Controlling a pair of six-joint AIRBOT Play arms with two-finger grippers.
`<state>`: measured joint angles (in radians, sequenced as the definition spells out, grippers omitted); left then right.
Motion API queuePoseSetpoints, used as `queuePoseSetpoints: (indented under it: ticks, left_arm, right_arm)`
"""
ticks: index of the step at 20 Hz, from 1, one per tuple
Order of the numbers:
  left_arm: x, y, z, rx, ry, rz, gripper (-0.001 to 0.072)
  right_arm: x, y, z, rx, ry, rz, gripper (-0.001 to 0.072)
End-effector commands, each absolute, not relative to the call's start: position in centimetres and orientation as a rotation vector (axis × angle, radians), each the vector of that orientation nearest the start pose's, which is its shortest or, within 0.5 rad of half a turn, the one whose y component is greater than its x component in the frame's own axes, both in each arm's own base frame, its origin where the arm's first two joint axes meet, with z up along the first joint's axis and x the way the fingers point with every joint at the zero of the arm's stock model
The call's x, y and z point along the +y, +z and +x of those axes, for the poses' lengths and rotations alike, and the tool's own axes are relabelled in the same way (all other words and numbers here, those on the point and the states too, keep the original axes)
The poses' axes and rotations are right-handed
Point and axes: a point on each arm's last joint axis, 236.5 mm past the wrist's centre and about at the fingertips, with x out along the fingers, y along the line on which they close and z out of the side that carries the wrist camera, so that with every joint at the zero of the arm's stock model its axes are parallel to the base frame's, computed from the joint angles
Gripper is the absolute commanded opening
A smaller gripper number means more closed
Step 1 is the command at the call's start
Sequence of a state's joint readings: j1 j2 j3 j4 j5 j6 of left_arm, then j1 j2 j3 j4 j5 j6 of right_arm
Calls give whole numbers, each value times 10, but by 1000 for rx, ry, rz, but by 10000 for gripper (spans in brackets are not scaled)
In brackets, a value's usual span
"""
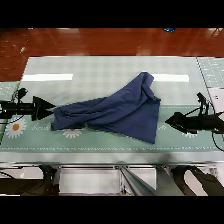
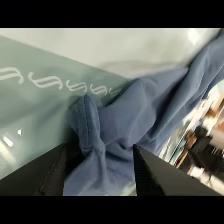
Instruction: Fold the shirts.
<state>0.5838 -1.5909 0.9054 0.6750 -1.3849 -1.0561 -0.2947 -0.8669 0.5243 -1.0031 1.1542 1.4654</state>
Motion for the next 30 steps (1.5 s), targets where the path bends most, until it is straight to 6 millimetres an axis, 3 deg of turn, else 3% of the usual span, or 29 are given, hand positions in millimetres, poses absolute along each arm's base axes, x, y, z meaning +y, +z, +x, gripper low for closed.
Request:
queuePoseSetpoints:
  ticks: [1, 5, 6, 7, 8, 9, 11, 13, 15, 18, 21, 24, 28, 29, 30]
  left_arm:
    - [-9, -78, 319, 1532, -437, -1010, 504]
    - [-24, -77, 326, 1553, -466, -959, 499]
    - [-28, -78, 325, 1566, -467, -953, 456]
    - [-31, -81, 324, 1580, -462, -936, 312]
    - [-32, -84, 324, 1588, -460, -913, 78]
    - [-35, -84, 323, 1593, -465, -905, 14]
    - [-37, -83, 322, 1601, -474, -898, 14]
    - [-38, -80, 318, 1611, -488, -903, 14]
    - [-38, -80, 319, 1608, -485, -902, 14]
    - [-34, -83, 326, 1580, -458, -891, 14]
    - [-33, -82, 328, 1569, -452, -884, 14]
    - [-32, -82, 329, 1566, -449, -883, 14]
    - [-32, -83, 329, 1564, -447, -882, 14]
    - [-32, -83, 329, 1561, -456, -873, 14]
    - [-31, -83, 328, 1561, -457, -871, 14]
  right_arm:
    - [53, -47, 234, 1356, 97, 700, 404]
    - [52, -47, 234, 1357, 95, 696, 404]
    - [52, -47, 234, 1357, 95, 696, 404]
    - [52, -47, 234, 1357, 94, 696, 404]
    - [52, -47, 234, 1357, 95, 696, 404]
    - [52, -47, 234, 1358, 95, 694, 404]
    - [40, -54, 221, 1410, 61, 652, 404]
    - [21, -71, 182, 1566, -60, 610, 404]
    - [45, -80, 145, 1707, -1, 652, 404]
    - [70, -93, 127, 1760, 62, 678, 404]
    - [95, -93, 153, 1660, 112, 715, 404]
    - [114, -106, 168, 1646, 117, 728, 404]
    - [137, -109, 215, 1539, 127, 779, 404]
    - [143, -108, 228, 1516, 139, 782, 386]
    - [151, -104, 241, 1499, 159, 788, 286]
